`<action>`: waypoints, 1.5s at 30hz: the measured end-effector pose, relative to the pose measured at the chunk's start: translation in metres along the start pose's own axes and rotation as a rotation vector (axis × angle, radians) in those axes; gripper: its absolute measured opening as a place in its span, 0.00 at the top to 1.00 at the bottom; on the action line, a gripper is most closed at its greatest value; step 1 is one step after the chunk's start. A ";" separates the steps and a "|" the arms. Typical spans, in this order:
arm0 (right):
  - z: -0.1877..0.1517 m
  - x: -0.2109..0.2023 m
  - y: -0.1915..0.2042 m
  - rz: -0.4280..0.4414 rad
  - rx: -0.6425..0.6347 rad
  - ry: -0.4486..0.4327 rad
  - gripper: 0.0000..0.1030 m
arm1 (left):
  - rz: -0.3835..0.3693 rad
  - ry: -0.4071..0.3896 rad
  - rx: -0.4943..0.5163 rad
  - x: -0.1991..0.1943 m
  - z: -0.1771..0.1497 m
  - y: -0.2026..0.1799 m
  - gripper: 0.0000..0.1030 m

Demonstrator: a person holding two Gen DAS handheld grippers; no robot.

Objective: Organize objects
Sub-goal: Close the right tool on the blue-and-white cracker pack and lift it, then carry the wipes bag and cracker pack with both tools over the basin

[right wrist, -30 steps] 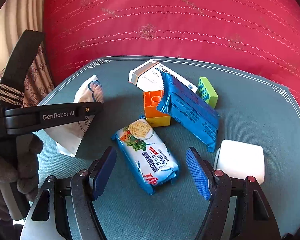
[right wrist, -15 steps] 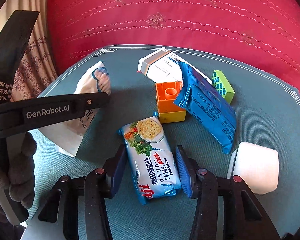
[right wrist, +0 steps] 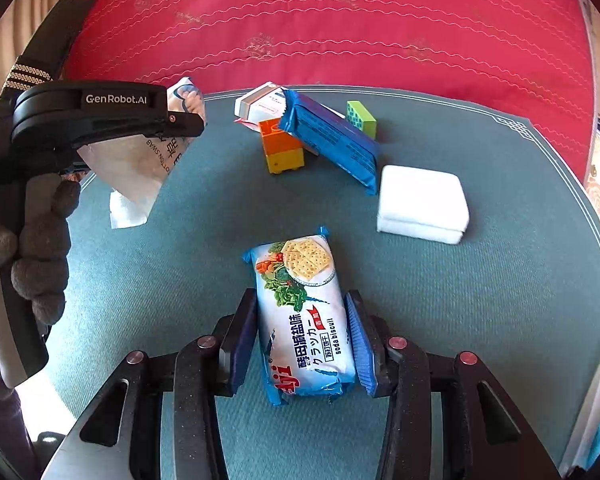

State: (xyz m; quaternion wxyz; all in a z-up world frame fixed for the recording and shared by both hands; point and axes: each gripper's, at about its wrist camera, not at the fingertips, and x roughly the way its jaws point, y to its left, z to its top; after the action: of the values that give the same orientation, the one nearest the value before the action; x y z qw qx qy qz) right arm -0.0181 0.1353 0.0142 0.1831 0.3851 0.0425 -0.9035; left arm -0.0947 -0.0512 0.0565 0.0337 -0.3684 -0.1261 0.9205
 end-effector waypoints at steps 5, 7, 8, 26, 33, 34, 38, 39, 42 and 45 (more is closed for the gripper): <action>-0.014 -0.016 -0.014 -0.060 0.052 0.000 0.57 | -0.031 -0.016 0.031 -0.009 -0.001 -0.017 0.53; -0.016 -0.016 -0.018 -0.062 0.066 0.003 0.57 | -0.047 -0.023 0.045 -0.014 -0.002 -0.024 0.53; -0.019 -0.019 -0.016 -0.068 0.066 0.000 0.57 | -0.056 -0.027 0.053 -0.016 -0.003 -0.028 0.53; -0.024 -0.035 -0.003 -0.092 0.070 -0.023 0.59 | -0.135 -0.040 0.149 -0.029 -0.013 -0.069 0.53; -0.020 -0.068 -0.014 -0.110 0.104 -0.090 0.59 | -0.143 -0.042 0.170 -0.032 -0.017 -0.078 0.53; -0.021 -0.073 -0.017 -0.114 0.112 -0.097 0.59 | -0.145 -0.041 0.175 -0.032 -0.018 -0.079 0.53; -0.026 -0.095 -0.033 -0.138 0.151 -0.125 0.59 | -0.169 -0.030 0.191 -0.033 -0.023 -0.090 0.53; -0.027 -0.101 -0.037 -0.149 0.159 -0.133 0.59 | -0.171 -0.030 0.199 -0.034 -0.025 -0.093 0.53; -0.029 -0.117 -0.052 -0.171 0.194 -0.153 0.59 | -0.175 -0.027 0.227 -0.034 -0.030 -0.103 0.53; -0.033 -0.134 -0.068 -0.200 0.229 -0.179 0.59 | -0.189 -0.019 0.252 -0.034 -0.035 -0.113 0.53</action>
State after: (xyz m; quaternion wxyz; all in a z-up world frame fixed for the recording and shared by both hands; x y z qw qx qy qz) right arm 0.0647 0.2459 0.0825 0.0502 0.3154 -0.0392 -0.9468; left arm -0.0492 0.0603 0.0837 0.1648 -0.3388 -0.0440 0.9253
